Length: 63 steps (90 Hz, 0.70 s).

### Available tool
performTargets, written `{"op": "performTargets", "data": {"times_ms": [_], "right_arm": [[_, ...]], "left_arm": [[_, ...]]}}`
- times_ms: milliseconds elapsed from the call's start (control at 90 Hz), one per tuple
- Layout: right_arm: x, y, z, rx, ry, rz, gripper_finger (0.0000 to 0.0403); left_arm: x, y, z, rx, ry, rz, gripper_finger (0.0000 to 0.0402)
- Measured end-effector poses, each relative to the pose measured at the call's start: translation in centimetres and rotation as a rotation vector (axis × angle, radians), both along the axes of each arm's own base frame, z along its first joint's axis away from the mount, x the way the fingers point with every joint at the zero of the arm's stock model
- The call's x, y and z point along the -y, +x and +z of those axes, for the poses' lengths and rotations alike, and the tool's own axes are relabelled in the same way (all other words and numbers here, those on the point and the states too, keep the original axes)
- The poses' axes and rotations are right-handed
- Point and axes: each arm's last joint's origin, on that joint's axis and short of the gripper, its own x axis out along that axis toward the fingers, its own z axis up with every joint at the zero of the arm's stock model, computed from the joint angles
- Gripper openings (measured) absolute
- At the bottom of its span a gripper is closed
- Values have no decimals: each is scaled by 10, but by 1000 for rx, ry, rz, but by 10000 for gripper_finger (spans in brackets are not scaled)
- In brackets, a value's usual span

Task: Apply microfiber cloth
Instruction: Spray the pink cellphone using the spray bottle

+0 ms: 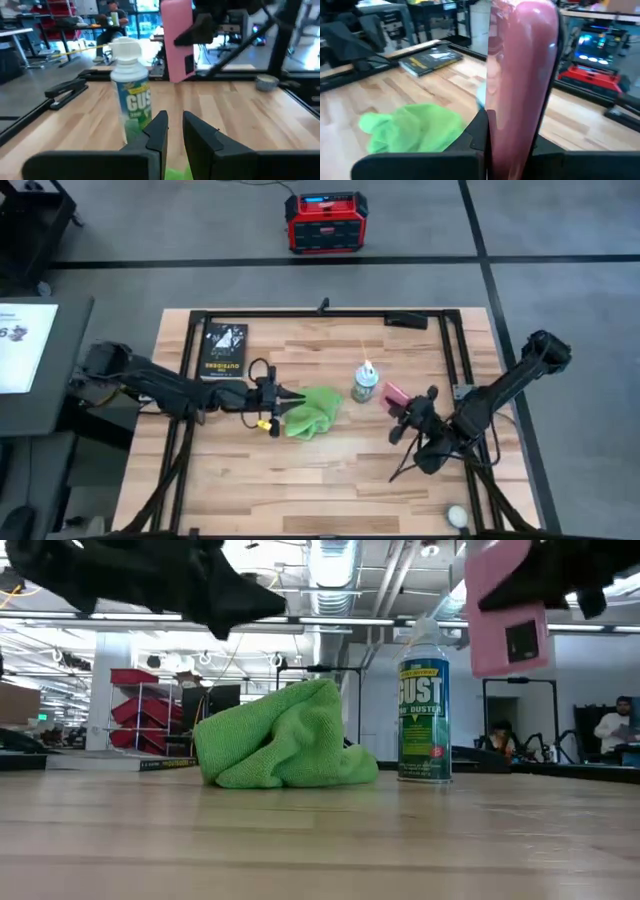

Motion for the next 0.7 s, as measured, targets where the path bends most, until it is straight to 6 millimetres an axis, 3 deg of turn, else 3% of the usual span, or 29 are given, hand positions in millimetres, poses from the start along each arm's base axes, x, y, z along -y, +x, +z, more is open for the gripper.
{"op": "performTargets", "data": {"times_ms": [444,700], "right_arm": [[32,-29,-45,20,-26,-134,12],[37,-36,-49,-55,-90,-131,12]], "left_arm": [[-18,75,-41,-68,-17,-17,36],[-62,98,-31,17,-6,90,36]]}}
